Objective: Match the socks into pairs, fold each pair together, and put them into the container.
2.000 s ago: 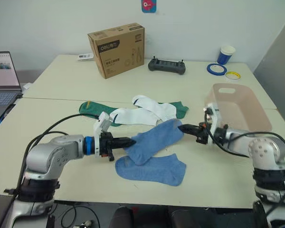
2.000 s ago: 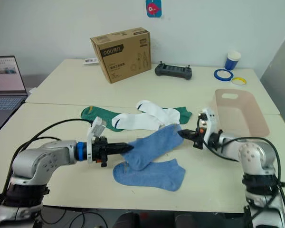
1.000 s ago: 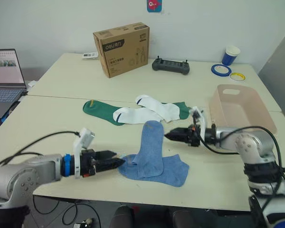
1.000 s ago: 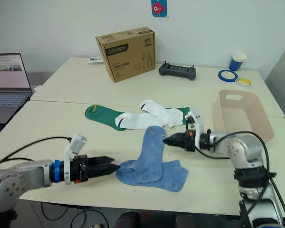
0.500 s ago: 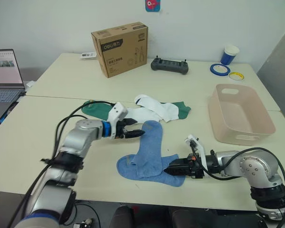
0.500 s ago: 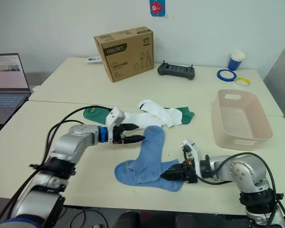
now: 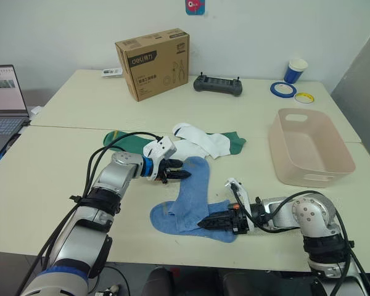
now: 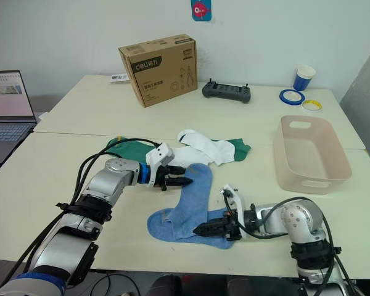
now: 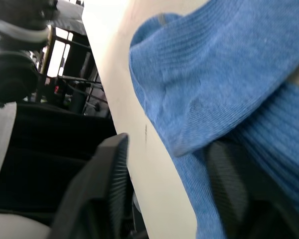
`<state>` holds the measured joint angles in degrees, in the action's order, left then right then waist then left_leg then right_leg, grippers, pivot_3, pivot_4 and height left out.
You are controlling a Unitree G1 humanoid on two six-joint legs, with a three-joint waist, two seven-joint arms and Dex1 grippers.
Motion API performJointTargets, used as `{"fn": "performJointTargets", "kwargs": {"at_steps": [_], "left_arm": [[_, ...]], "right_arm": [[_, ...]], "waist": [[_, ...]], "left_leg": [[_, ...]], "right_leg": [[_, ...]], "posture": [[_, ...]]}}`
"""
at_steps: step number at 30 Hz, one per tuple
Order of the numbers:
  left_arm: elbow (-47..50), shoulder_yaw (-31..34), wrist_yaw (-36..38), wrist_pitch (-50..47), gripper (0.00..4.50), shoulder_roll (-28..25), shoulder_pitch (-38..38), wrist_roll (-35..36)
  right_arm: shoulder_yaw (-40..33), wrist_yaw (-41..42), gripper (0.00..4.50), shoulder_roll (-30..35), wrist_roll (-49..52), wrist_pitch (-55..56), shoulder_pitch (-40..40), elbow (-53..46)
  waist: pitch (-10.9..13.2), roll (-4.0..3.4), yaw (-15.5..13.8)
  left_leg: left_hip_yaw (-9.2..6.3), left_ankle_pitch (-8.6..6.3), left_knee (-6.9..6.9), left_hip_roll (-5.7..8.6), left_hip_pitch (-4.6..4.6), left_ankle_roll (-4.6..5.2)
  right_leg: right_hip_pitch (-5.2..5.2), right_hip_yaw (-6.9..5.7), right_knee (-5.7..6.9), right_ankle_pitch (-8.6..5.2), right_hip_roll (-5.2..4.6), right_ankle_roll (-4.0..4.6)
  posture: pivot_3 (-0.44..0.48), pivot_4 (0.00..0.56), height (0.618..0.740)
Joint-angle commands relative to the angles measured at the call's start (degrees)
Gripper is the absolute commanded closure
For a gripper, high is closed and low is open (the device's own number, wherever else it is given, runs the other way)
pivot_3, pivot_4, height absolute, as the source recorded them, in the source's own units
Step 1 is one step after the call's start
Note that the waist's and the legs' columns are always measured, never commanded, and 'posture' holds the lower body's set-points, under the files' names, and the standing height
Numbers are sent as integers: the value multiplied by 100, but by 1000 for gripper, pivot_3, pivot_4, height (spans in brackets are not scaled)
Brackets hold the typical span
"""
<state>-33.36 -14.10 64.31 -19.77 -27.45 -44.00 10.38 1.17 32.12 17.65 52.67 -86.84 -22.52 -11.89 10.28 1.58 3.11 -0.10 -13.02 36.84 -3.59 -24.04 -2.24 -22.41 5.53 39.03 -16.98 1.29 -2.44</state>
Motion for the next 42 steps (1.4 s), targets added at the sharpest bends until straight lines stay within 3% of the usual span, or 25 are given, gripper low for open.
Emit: {"fn": "performJointTargets", "kwargs": {"at_steps": [1, 4, 10, 16, 19, 21, 26, 36, 40, 42], "left_arm": [[201, 169, 21, -85, 3475, 57, 7, 45], [269, 226, -1, -164, 4418, 73, 41, 54], [748, 534, -132, -691, 4486, -47, 238, 256], [2761, 1342, -676, -2470, 4486, -244, 1099, 1164], [4376, 1943, -1309, -3766, 4486, -171, 1837, 1927], [4967, 2299, -1925, -4217, 4486, 97, 2166, 2151], [5885, 2668, -2951, -4411, 4486, 687, 2773, 2331], [6608, 2649, -3923, -3940, 4486, 1332, 4220, 2377], [6590, 2610, -4041, -3860, 4500, 1365, 4307, 2494], [6555, 2681, -4013, -3909, 4086, 1326, 4317, 2625]], "right_arm": [[-104, -27, 3416, 4, 45, -11, -73, -43], [-101, -9, 4475, 57, 22, 10, -63, -35], [-278, 170, 4500, 425, 141, 45, -102, -140], [-673, 790, 4500, 1348, 494, -10, -292, -201], [-219, 1711, 4500, 2235, 208, 530, -549, 39], [109, 1903, 4500, 2335, -205, 995, -818, 581], [697, 2388, 4500, 2299, -905, 1720, -1347, 1606], [1260, 2957, 4500, 1956, -1925, 2546, -2199, 3026], [1207, 3118, 3522, 1966, -2064, 2666, -2202, 3054], [922, 3059, 2871, 1986, -2034, 2873, -2088, 2893]], "waist": [[0, 0, 2], [0, 0, 6], [0, 0, 10], [0, 0, 18], [4, -2, 31], [3, 3, 36], [4, 5, 29], [5, 6, 20], [5, 6, -19], [5, 5, -14]], "left_leg": [[0, 0, 0, 0, 0, 0], [0, 0, 0, 0, -1, 0], [1, 0, 0, 0, -1, 0], [-1, 0, -2, -3, 0, 0], [3, 0, -4, -3, 0, 0], [2, 0, -2, -2, 5, 0], [0, 1, 6, -1, 17, 0], [10, 1, 5, 5, 14, -2], [9, 1, 7, 7, 13, -2], [16, 1, 9, 11, 13, -2]], "right_leg": [[0, 0, 0, 0, 0, 0], [0, 0, -1, 0, 0, 0], [0, 1, 0, 0, -1, 0], [1, -1, -1, 0, -2, -1], [0, 3, -3, -2, -4, -3], [6, 1, -4, -3, -8, -6], [13, 2, 0, 2, -5, -14], [10, 6, -4, 19, -18, 13], [11, 6, -4, 19, -16, 14], [11, 12, -6, 19, -21, 14]], "posture": [[0, 150, 740], [0, 150, 740], [0, 150, 740], [0, 150, 740], [0, 150, 740], [0, 150, 740], [0, 150, 740], [0, 150, 740], [0, 150, 740], [0, 150, 740]]}}
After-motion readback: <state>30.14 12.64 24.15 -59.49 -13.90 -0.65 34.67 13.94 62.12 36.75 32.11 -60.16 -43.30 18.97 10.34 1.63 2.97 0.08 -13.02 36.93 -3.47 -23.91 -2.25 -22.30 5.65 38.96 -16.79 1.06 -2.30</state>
